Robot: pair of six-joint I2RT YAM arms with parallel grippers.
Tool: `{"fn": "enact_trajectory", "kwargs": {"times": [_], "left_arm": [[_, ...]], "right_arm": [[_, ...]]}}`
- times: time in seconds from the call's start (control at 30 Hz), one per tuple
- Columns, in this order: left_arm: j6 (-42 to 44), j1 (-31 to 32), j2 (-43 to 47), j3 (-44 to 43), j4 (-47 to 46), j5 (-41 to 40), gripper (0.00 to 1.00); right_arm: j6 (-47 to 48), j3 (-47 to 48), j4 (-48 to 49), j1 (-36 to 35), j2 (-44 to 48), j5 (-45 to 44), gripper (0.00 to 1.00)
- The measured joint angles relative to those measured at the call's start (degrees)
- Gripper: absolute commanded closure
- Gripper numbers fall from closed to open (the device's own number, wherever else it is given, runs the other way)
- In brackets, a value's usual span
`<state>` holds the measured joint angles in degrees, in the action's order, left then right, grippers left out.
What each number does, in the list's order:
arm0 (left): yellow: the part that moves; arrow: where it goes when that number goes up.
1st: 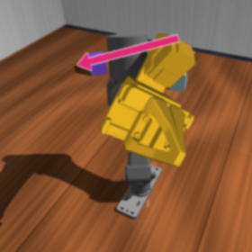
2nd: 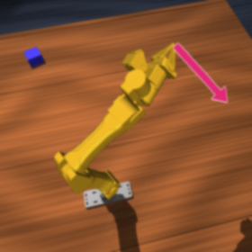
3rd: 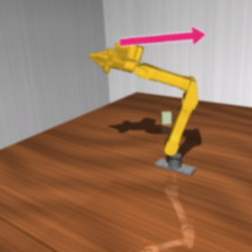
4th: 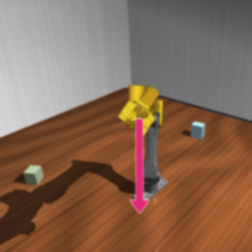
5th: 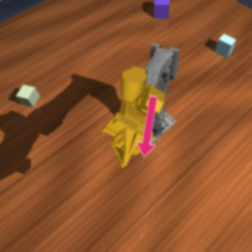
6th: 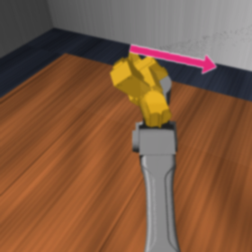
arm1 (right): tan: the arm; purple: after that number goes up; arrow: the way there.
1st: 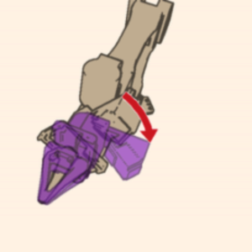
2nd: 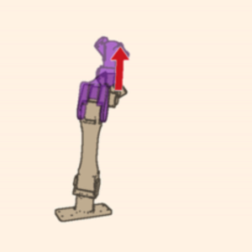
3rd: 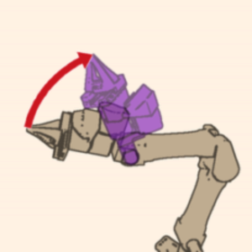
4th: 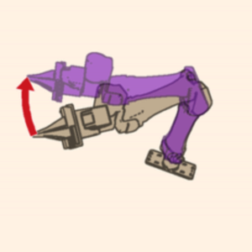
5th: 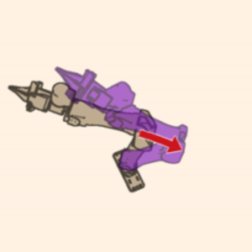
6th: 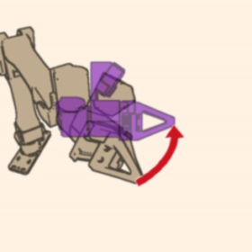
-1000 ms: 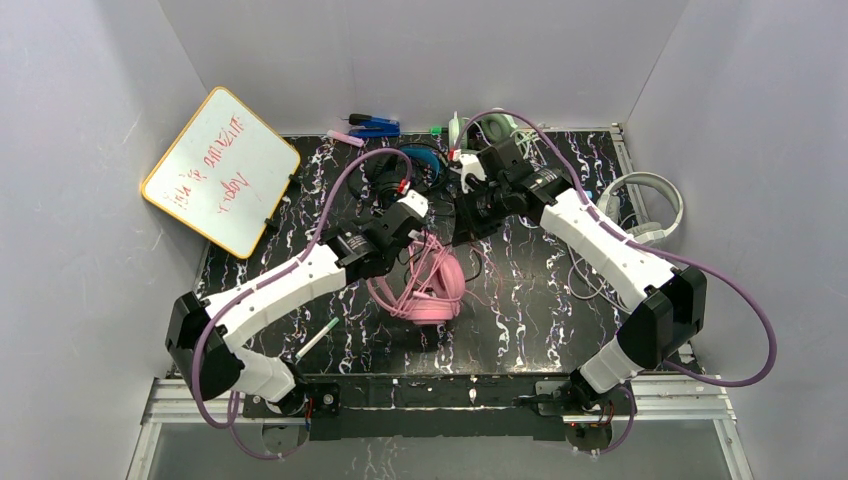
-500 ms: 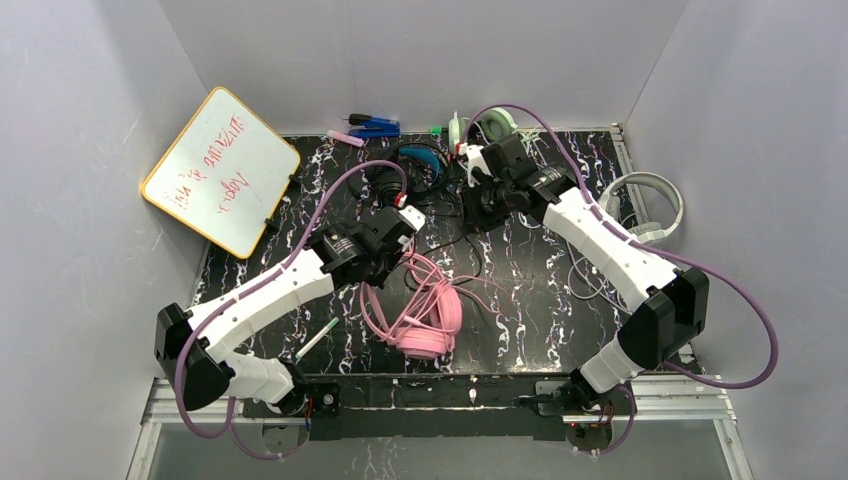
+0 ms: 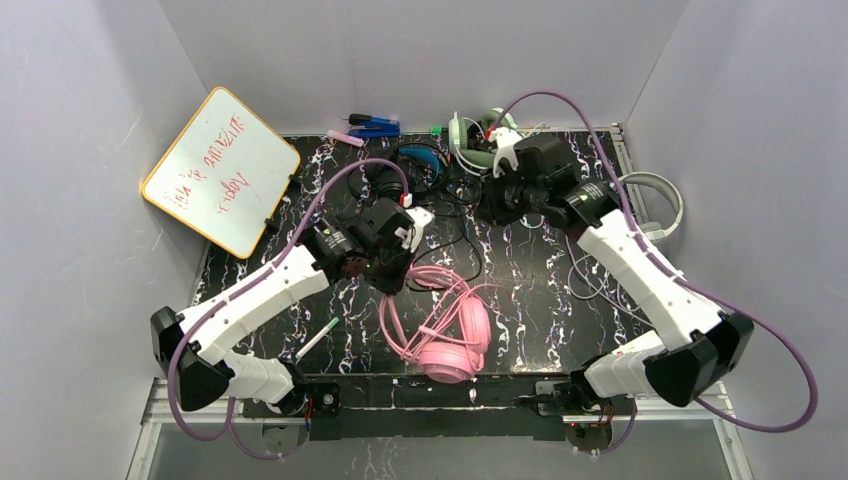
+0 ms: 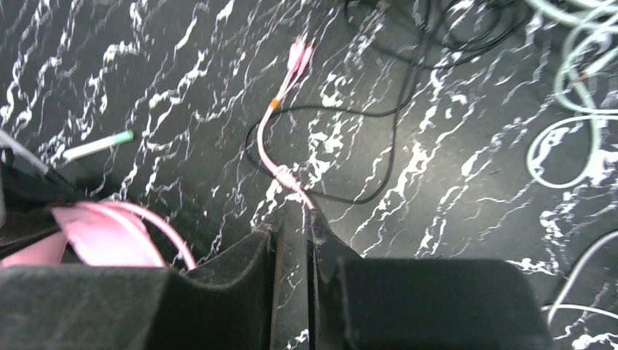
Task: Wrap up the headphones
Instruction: Wrap the headphones cable around the headphones.
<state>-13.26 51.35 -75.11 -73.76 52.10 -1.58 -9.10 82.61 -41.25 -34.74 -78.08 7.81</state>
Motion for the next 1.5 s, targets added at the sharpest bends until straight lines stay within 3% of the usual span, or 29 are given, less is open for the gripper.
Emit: {"fn": "enact_trajectory", "kwargs": {"times": [0.17,0.33,0.53,0.77,1.2,1.5], "left_arm": [[-2.8,0.02,0.0,-9.75,2.62,2.05,1.0],[-5.84,0.04,-0.87,-22.53,6.8,1.38,1.0],[-8.74,0.04,-4.9,-36.26,13.75,-2.43,1.0],[-12.55,0.04,-8.83,-43.82,18.69,-6.86,1.0],[-18.08,0.02,-10.29,-52.3,21.68,-9.57,1.0],[-21.31,0.04,-10.29,-52.37,21.62,-9.6,1.0]], "right_arm": [[-0.57,-0.02,2.14,0.5,6.38,-5.14,0.66],[-1.46,-4.57,8.68,0.5,14.8,-10.38,0.43],[-3.23,-13.03,14.82,0.5,23.15,-14.29,0.29],[-6.75,-24.87,21.14,0.55,27.56,-11.58,0.03],[-15.8,-51.23,31.95,0.55,36.57,-9.38,0.03],[-16.17,-64.72,52.46,0.57,35.93,4.11,0.06]]}}
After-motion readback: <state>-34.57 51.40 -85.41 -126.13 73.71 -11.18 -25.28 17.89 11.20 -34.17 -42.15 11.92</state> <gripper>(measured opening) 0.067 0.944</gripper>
